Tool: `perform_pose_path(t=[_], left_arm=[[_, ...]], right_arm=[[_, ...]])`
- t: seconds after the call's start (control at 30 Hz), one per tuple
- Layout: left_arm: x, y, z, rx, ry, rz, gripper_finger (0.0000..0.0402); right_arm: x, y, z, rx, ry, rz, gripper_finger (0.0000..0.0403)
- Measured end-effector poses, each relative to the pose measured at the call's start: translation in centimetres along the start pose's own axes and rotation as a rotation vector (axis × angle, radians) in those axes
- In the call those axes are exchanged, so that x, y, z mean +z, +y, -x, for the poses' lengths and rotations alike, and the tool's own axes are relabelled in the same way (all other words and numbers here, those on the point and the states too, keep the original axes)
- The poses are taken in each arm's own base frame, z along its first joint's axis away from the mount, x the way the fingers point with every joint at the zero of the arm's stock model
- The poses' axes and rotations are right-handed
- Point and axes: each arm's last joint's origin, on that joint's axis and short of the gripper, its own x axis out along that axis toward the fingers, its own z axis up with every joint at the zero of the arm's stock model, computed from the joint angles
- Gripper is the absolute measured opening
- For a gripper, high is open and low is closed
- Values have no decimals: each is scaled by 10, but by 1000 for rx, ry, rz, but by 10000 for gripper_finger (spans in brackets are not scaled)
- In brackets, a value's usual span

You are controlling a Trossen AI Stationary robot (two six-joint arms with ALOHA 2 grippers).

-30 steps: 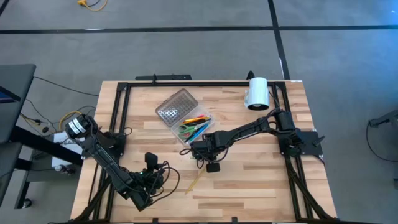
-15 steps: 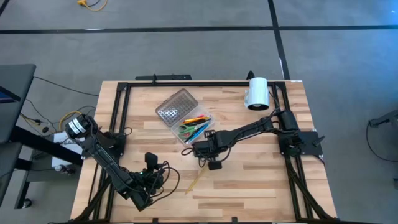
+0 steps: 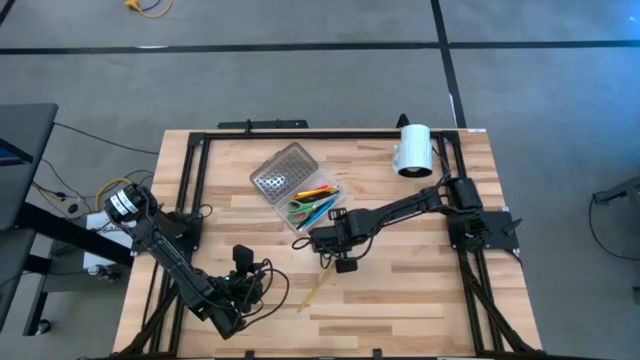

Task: Pick & place school supplies into a supply box
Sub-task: Put the green pen into the transparent supply box

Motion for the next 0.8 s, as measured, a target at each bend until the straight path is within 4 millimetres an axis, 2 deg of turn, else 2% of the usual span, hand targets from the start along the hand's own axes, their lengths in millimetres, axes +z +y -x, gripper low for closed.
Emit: perform_pose_path(t=[0.37,0.63,0.8], left_arm=[[0,0,0,0,0,0,123],[0,0,0,-1,-2,2,123],[0,0,0,-1,-2,2,123]], right_arm=[[-1,-3,22,-25,-40,6,7],[11,-6,40,-79,-99,87,7],[18,-11,49,-180,-116,147,7]])
